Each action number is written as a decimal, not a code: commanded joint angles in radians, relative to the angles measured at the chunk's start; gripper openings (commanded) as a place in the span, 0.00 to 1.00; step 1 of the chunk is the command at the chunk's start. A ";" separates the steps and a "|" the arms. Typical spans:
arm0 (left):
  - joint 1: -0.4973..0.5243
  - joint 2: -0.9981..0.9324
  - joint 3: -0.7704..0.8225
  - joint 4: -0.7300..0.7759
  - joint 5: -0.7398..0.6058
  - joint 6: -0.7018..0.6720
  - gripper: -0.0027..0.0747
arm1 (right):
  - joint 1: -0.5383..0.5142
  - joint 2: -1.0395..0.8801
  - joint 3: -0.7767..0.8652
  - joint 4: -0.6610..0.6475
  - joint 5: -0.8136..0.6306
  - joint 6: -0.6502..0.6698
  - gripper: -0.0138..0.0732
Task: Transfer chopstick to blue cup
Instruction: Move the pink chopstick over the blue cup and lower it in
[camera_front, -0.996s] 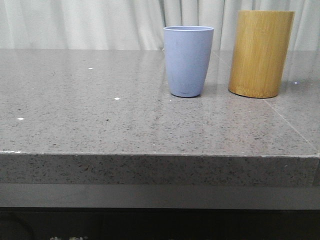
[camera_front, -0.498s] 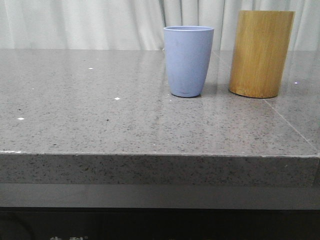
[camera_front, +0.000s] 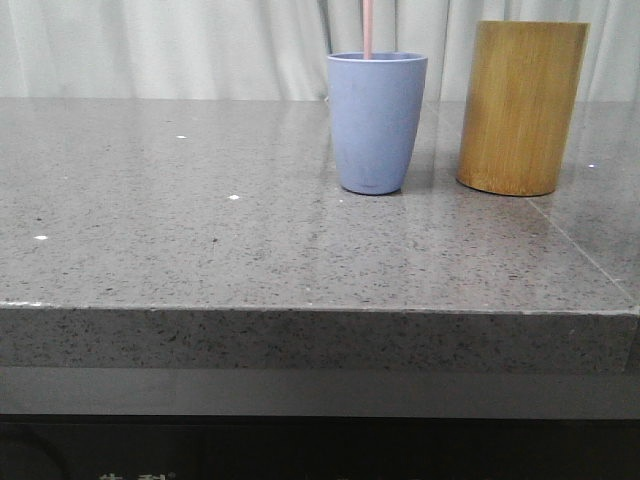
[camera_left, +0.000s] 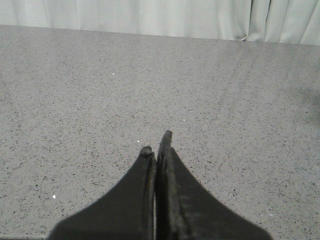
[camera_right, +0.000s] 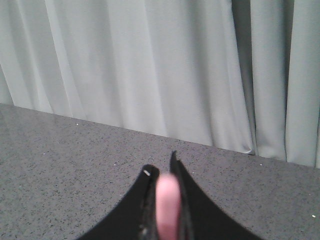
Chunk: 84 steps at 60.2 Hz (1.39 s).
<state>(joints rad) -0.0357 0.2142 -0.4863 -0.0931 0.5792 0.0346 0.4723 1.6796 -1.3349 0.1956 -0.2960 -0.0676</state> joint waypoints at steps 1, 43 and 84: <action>-0.002 0.013 -0.025 -0.012 -0.085 -0.009 0.01 | 0.000 -0.051 -0.027 -0.005 -0.061 -0.006 0.39; -0.002 0.013 -0.025 -0.012 -0.085 -0.009 0.01 | -0.147 -0.319 -0.259 -0.005 0.742 -0.006 0.21; -0.002 0.013 -0.025 -0.012 -0.085 -0.009 0.01 | -0.359 -0.831 0.225 -0.109 0.875 -0.006 0.08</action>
<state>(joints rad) -0.0357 0.2142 -0.4863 -0.0931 0.5792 0.0346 0.1215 0.9458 -1.1922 0.0940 0.6981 -0.0676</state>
